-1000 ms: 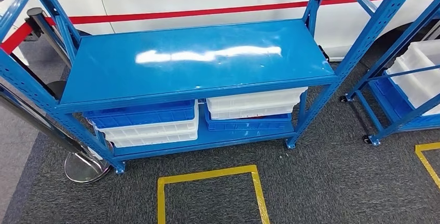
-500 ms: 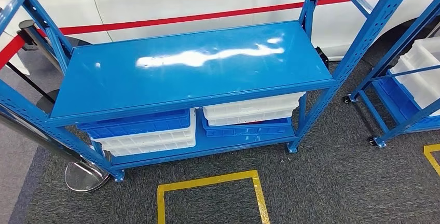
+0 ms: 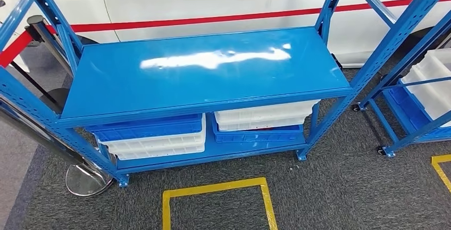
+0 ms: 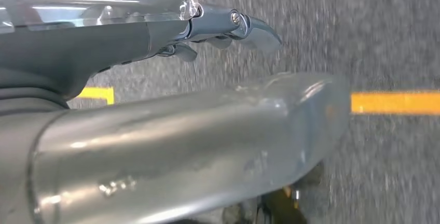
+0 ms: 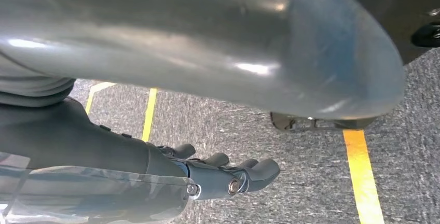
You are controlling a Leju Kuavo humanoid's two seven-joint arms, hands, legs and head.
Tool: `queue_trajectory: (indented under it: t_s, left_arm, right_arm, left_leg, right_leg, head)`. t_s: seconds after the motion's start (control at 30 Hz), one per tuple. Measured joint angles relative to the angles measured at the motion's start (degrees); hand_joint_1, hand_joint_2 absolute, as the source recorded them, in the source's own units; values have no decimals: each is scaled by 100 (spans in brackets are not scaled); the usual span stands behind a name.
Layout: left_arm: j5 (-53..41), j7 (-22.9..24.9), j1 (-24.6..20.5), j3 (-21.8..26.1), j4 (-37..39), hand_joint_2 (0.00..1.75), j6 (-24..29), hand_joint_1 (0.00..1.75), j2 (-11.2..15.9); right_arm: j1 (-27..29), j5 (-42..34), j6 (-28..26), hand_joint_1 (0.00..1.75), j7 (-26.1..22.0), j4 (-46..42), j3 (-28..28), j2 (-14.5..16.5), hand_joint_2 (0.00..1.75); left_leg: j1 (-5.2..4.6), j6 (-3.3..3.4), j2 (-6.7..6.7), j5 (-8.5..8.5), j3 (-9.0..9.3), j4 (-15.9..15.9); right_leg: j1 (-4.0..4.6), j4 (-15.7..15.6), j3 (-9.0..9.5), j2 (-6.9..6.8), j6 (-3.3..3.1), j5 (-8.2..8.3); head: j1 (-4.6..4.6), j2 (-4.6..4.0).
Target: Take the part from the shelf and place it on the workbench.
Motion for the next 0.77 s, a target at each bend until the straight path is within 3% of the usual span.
queue_trajectory:
  t_s: [0.07, 0.13, 0.27, 0.33, 0.4, 0.47, 0.67, 0.73, 0.77]
  left_arm:
    - [-7, 0, -1, 0, 0, 0, -2, 0, -3]
    - [-17, 3, -2, 0, 0, 0, -2, 0, -6]
    - [-37, 13, -9, 1, 0, 0, 1, 0, -4]
    - [-46, 17, -8, 2, 0, 0, 2, 0, 1]
    - [-51, 18, -9, 1, 0, 0, 2, 0, 3]
    - [-50, 17, -9, 1, 0, 0, 3, 0, 1]
    - [-91, 120, -8, 2, 0, 0, 186, 0, 1]
    - [-100, 151, -8, 2, 0, 87, 213, 0, 1]
    - [-100, 156, -8, 2, 0, 116, 216, 0, 1]
  right_arm:
    - [-2, 0, -5, 0, 11, 0, -11, -1, 87]
    - [-12, 0, -16, 0, 27, 0, -21, 0, 175]
    - [-13, 19, -55, 0, 61, 0, -35, 2, 175]
    - [-12, 66, -67, 0, 96, 0, -38, 4, 175]
    - [-14, 85, -78, 0, 114, 0, -40, 5, 87]
    - [-18, 55, -102, 0, 98, 0, -61, 9, 0]
    - [-20, 33, -109, 0, 76, 0, -123, 12, 0]
    - [-20, 33, -108, 0, 75, 0, -130, 12, 0]
    - [-20, 33, -107, 0, 75, 0, -132, 12, 0]
  left_leg:
    - [-13, -40, -11, -32, 28, 21]
    - [-36, -100, -14, -66, 33, 39]
    - [-38, -203, -9, -77, 54, 33]
    - [-38, -132, -11, -106, 67, 25]
    - [-42, -84, -16, -115, 89, -10]
    - [-39, -119, -16, -93, 97, -23]
    - [-33, -162, -16, -86, 101, -34]
    - [-31, -188, -16, -86, 100, -36]
    - [-31, -193, -16, -87, 100, -36]
  right_leg:
    - [14, -794, 367, -2, -42, 397]
    - [38, -1265, 577, 1, -86, 539]
    - [32, -1351, 616, 10, -169, 539]
    - [38, -1350, 631, 9, -186, 529]
    - [53, -1329, 632, 14, -195, 507]
    - [56, -1322, 633, 14, -207, 499]
    - [63, -1310, 630, 14, -226, 487]
    - [64, -1309, 630, 14, -227, 486]
    - [64, -1309, 631, 14, -227, 486]
  head:
    - [3, 1]
    - [-2, 1]
    - [-17, 0]
    - [-44, 1]
    - [-58, 1]
    - [-58, 0]
    - [-56, 0]
    - [-55, 0]
    - [-54, 0]
